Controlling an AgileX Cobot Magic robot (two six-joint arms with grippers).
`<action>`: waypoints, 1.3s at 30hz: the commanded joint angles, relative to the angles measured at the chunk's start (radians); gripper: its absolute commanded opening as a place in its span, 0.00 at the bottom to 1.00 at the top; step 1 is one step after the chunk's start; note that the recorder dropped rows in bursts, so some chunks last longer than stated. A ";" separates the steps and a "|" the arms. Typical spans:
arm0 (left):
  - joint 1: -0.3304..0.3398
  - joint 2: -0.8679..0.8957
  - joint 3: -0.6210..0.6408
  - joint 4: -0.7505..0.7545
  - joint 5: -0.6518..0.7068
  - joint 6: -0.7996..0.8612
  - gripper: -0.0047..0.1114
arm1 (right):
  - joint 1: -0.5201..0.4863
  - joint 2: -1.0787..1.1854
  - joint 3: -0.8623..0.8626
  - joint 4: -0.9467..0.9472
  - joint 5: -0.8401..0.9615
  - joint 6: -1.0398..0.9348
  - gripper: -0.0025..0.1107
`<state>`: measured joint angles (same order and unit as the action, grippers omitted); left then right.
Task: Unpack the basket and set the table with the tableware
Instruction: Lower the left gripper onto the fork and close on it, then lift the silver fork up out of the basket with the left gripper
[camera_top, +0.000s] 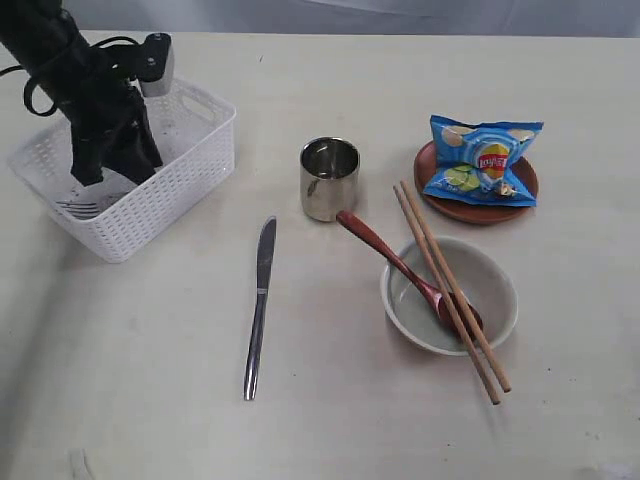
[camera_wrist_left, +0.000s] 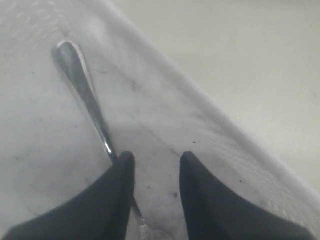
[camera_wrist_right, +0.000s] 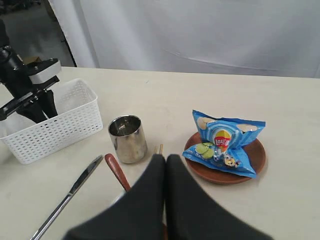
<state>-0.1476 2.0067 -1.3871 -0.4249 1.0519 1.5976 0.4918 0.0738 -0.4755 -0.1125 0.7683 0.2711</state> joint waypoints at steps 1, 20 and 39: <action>-0.007 0.000 0.002 -0.002 0.036 0.008 0.34 | 0.002 -0.001 0.001 -0.001 -0.004 0.006 0.02; -0.007 0.056 0.146 0.051 -0.280 0.055 0.32 | 0.002 -0.001 0.001 -0.001 0.000 0.006 0.02; -0.007 -0.056 0.146 0.051 -0.376 -0.036 0.04 | 0.002 -0.001 0.001 -0.001 -0.001 0.003 0.02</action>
<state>-0.1525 1.9947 -1.2471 -0.3784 0.6860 1.5747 0.4918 0.0738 -0.4755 -0.1125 0.7683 0.2730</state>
